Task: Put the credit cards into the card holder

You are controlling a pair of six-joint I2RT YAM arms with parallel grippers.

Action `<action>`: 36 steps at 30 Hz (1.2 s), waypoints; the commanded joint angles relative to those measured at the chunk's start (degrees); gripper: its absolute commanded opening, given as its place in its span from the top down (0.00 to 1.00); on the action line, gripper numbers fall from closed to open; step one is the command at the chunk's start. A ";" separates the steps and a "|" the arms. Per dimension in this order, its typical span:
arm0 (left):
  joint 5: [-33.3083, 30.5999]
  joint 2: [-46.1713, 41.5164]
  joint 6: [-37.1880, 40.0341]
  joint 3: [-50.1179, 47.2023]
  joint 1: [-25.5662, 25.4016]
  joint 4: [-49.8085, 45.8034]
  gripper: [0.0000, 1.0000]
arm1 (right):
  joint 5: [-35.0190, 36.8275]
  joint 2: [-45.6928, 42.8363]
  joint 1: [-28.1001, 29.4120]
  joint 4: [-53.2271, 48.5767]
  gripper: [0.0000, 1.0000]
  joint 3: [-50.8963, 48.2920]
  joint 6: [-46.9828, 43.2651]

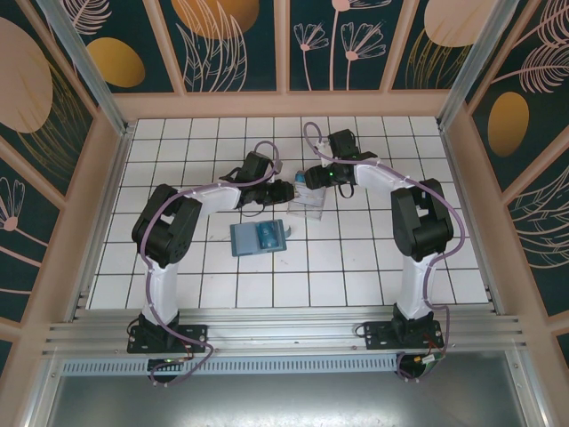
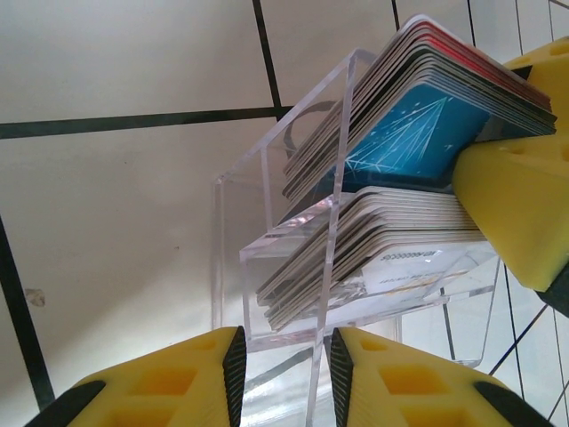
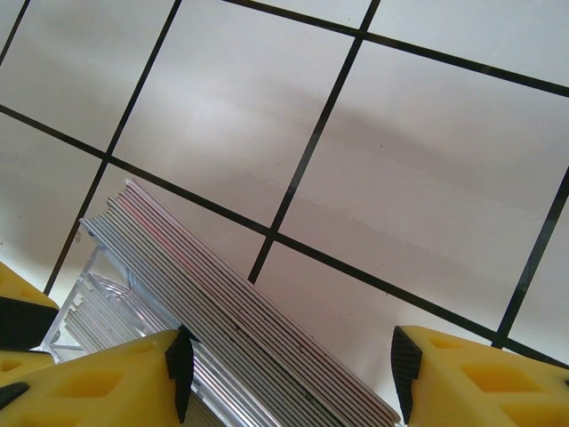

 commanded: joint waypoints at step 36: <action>-1.01 0.65 -0.21 -3.62 -0.39 -2.81 0.66 | -0.84 -3.76 -0.98 2.90 0.52 1.22 1.18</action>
